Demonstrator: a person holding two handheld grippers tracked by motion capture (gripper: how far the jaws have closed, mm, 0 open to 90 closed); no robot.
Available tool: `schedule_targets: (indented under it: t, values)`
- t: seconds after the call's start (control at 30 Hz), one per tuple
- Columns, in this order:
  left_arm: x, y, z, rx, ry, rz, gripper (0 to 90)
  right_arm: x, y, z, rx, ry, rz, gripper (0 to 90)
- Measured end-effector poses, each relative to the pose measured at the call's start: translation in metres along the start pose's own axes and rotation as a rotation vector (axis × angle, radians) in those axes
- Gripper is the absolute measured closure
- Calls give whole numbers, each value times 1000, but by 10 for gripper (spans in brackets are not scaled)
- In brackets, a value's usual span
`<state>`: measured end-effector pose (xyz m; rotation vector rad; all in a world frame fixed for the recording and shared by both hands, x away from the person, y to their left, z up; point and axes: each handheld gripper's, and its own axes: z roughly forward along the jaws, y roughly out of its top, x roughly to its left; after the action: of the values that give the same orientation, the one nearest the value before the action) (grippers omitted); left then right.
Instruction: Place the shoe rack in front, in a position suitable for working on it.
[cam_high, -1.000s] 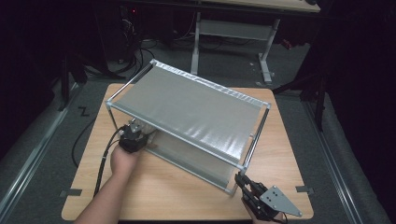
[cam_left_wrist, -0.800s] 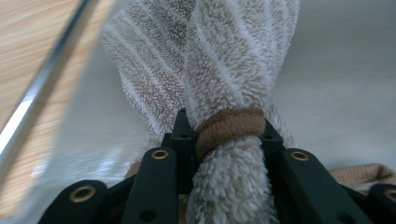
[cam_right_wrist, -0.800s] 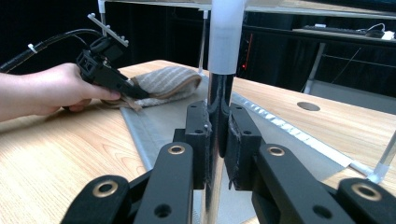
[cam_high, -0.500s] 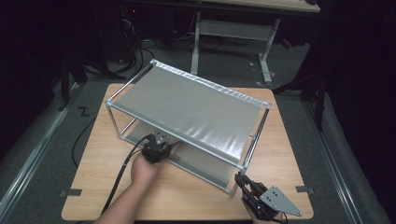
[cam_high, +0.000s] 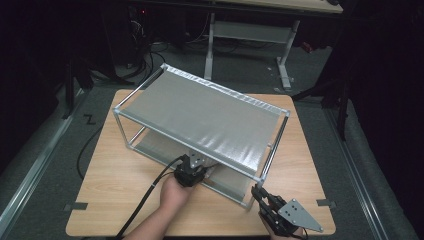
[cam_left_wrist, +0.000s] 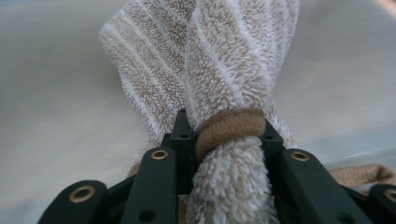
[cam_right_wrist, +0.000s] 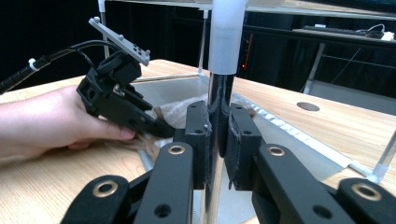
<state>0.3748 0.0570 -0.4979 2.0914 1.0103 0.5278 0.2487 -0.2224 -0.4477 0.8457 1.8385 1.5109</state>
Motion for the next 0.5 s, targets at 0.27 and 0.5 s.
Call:
schedule_targets:
  t: [0.27, 0.5]
  values:
    - [-48, 7, 4, -9, -91, -9, 683, 0, 0, 0, 0, -2, -3, 813]
    - [-78, 12, 6, -10, -143, 51, 676, 0, 0, 0, -1, 1, -2, 812]
